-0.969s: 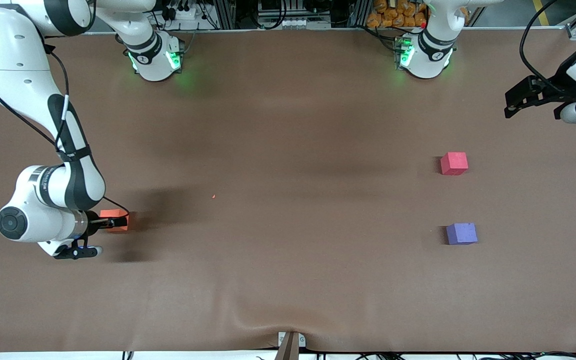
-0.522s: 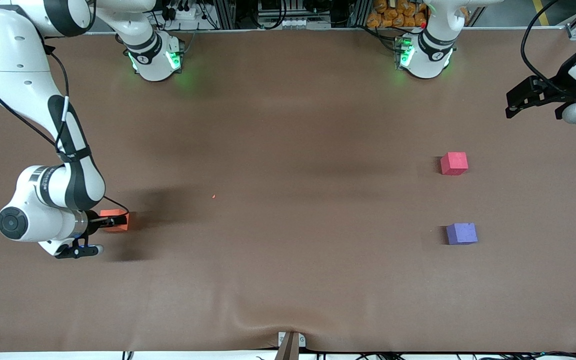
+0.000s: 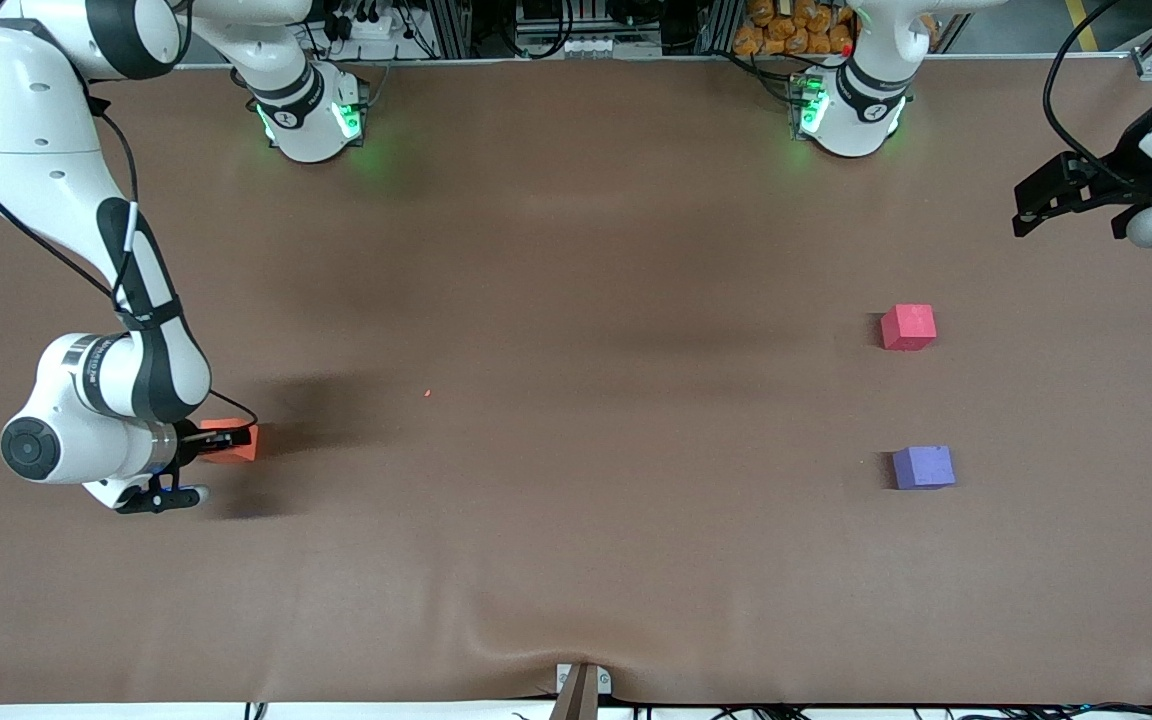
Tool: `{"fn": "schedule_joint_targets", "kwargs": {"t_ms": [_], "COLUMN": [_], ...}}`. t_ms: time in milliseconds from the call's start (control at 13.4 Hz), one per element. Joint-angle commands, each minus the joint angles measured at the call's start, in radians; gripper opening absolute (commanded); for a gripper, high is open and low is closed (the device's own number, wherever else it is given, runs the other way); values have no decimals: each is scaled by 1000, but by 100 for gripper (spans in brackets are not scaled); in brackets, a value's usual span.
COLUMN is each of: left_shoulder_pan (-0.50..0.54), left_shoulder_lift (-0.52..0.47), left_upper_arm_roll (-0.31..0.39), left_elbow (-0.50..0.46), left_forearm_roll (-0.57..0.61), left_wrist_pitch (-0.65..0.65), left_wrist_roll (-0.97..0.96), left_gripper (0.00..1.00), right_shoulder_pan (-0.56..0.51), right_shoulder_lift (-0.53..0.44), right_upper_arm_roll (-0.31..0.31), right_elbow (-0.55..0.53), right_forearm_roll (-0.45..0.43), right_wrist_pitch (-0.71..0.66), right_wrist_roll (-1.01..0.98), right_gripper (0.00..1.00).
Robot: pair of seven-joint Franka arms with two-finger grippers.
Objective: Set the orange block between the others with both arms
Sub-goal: 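Carry the orange cube with the right gripper toward the table middle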
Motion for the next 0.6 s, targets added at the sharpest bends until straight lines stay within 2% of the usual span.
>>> {"fn": "schedule_joint_targets", "kwargs": {"t_ms": [0,149,298,522], "left_shoulder_pan": [7,7,7,7], "left_shoulder_lift": [-1,-3,-3,-1], "left_upper_arm_roll": [-5,-5,-5,-5], "left_elbow": [6,6,6,6], "left_forearm_roll": [11,11,11,11], "left_wrist_pitch": [-12,-12,-12,-12], "left_wrist_roll": [9,9,9,9], "left_gripper": [100,100,100,100], "right_shoulder_pan": [-10,-9,2,80], "right_shoulder_lift": [-8,-10,-14,-30], "right_upper_arm_roll": [7,7,10,12], "right_elbow": [-14,-8,15,58], "right_forearm_roll": [-6,-6,7,9], "right_wrist_pitch": [4,6,12,7], "right_wrist_roll": [-66,-91,-86,-77], "right_gripper": [44,32,33,31]}}
